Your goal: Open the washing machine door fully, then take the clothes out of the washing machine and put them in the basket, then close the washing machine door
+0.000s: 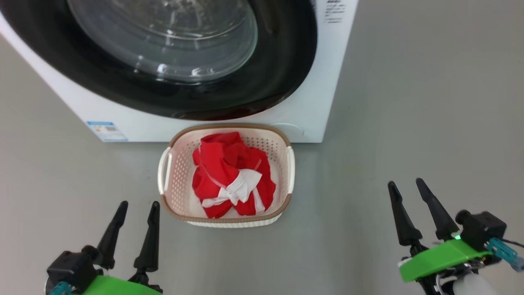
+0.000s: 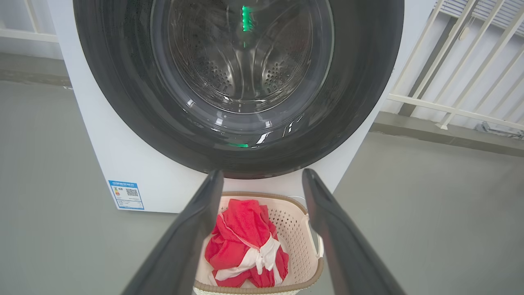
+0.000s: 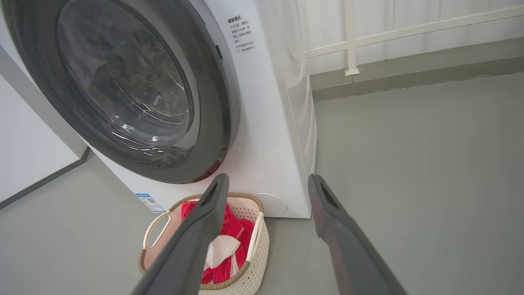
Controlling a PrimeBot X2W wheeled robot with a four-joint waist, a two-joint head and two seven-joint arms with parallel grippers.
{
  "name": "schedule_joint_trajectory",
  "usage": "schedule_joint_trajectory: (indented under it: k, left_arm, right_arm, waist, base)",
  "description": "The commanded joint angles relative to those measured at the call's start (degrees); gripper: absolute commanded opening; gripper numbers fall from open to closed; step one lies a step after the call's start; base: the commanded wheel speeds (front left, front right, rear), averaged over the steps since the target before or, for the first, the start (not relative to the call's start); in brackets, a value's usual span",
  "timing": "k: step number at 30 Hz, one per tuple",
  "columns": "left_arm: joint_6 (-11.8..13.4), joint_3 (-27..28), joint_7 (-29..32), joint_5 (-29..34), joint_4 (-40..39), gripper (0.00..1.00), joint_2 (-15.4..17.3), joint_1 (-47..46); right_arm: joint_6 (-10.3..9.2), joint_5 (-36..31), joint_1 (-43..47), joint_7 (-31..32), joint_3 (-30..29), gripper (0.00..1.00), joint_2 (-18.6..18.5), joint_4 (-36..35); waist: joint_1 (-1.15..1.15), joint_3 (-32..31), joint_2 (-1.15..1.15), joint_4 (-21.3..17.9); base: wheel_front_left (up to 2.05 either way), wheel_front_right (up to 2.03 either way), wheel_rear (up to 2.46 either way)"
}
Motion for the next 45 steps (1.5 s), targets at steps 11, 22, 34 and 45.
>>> schedule_joint_trajectory:
  k: [11,22,34,45]
  left_arm:
    - [-0.32,5.28,-0.45,2.39,-1.88,1.00,2.07,3.27]
    - [-0.32,6.65,-0.45,3.83,-1.97,1.00,2.78,6.46]
    - [-0.32,6.41,-0.45,3.15,-2.28,1.00,2.94,6.85]
    - [0.09,3.41,0.20,1.49,1.30,0.00,1.62,7.25]
  right_arm:
    - [-0.05,-0.41,6.37,-0.31,-2.37,1.00,-0.52,-2.82]
    - [-0.05,-0.48,10.73,-0.31,-4.80,1.00,-0.27,-4.18]
    - [-0.05,-0.60,10.90,-0.31,-4.78,1.00,0.14,-4.34]
    - [0.01,0.01,11.24,0.05,-5.79,0.00,1.23,-1.81]
  waist:
    - [0.00,-4.71,0.00,-4.81]
    - [0.00,-6.41,0.00,-6.45]
    - [0.00,-6.72,0.00,-6.57]
    - [0.00,-6.48,0.00,-6.42]
  base:
    - [0.00,0.00,0.00]
    - [0.00,0.00,0.00]
    - [0.00,0.00,0.00]
    - [0.00,0.00,0.00]
